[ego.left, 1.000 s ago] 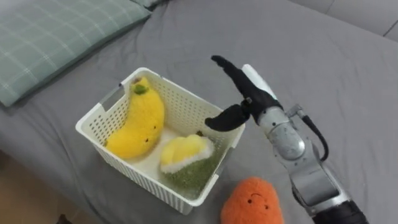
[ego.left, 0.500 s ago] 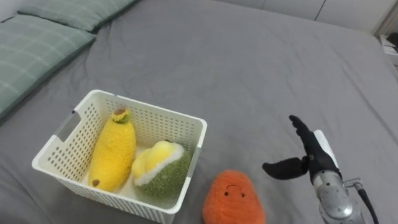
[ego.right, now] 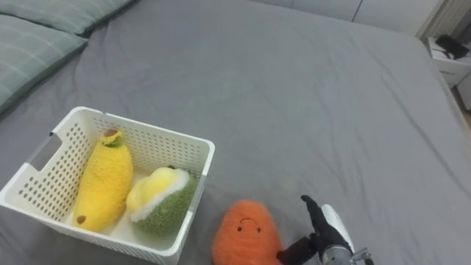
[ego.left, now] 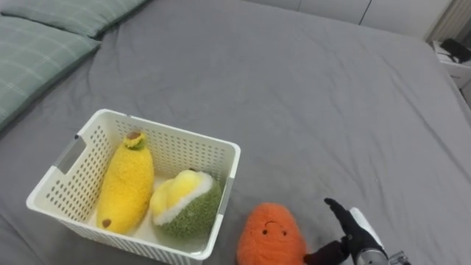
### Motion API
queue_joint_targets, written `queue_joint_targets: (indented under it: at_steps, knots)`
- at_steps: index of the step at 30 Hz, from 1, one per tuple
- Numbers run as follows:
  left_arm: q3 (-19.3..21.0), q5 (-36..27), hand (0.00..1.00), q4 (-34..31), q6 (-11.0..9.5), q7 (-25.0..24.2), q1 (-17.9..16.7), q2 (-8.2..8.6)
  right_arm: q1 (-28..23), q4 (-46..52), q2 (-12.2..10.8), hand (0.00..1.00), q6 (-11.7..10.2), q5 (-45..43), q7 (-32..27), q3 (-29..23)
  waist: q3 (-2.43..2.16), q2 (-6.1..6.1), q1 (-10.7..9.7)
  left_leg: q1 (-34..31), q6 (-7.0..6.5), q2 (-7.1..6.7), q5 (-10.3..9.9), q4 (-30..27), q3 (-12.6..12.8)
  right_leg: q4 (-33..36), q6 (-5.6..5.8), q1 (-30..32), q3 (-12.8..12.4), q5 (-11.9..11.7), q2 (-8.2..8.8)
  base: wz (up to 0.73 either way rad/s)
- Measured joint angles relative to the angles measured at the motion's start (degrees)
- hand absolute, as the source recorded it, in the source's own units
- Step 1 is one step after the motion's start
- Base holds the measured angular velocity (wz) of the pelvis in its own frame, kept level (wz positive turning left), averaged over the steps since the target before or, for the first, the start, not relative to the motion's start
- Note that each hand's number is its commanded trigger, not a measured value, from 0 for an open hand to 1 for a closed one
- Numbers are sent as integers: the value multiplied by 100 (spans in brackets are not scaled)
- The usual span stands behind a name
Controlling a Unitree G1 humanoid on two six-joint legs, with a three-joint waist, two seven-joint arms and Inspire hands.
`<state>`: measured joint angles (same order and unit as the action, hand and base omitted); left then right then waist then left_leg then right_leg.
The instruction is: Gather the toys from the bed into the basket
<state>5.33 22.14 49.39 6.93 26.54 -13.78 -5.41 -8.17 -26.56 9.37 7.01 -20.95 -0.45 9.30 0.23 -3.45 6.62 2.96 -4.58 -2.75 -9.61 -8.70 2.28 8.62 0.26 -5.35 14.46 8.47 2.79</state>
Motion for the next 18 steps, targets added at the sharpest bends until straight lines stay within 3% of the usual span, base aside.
queue_joint_targets:
  at_steps: [3, 7, 8, 9, 11, 18]
  knots:
    - [-42, 3, 0, -19, -5, 4, 8, 13, 32, 44, -46, 0, 1, -217, 88, 166, -14, 68, 13, -28, 1, 1, 0, 3, -5, 2, 0, 23, -4, 0, -2, 0]
    - [-131, 2, 0, -18, -10, -2, 25, 25, 175, 56, -83, 0, 5, -410, 359, 404, 3, 114, 70, -49, 4, 3, -1, -2, -26, 3, -1, 38, 11, -1, -5, 1]
    - [-156, 1, 0, -18, -11, -17, 37, 23, 236, 56, -77, 11, 10, -420, 457, 468, 3, 113, 100, -57, 4, -2, 0, -5, -43, 4, -2, 39, 28, -1, -2, 5]
    - [-171, 1, 0, -18, -12, -22, 41, 22, 272, 56, -70, 11, 12, -421, 498, 515, 3, 113, 112, -61, 4, -4, 0, -6, -51, 4, -1, 41, 47, -2, -1, 8]
    - [-227, -11, 0, -19, -11, -32, 56, 18, 342, 75, -77, 100, 12, -420, 576, 632, 0, 109, 146, -81, 4, -10, 0, -17, -95, 4, -1, 41, 109, -1, 5, 11]
    - [-361, -10, 0, -17, 4, -71, 69, 25, 511, 57, -120, 100, 13, -422, 750, 970, -1, 80, 172, -166, 5, -31, 1, -88, -253, -1, -1, 29, 264, -1, 16, 12]
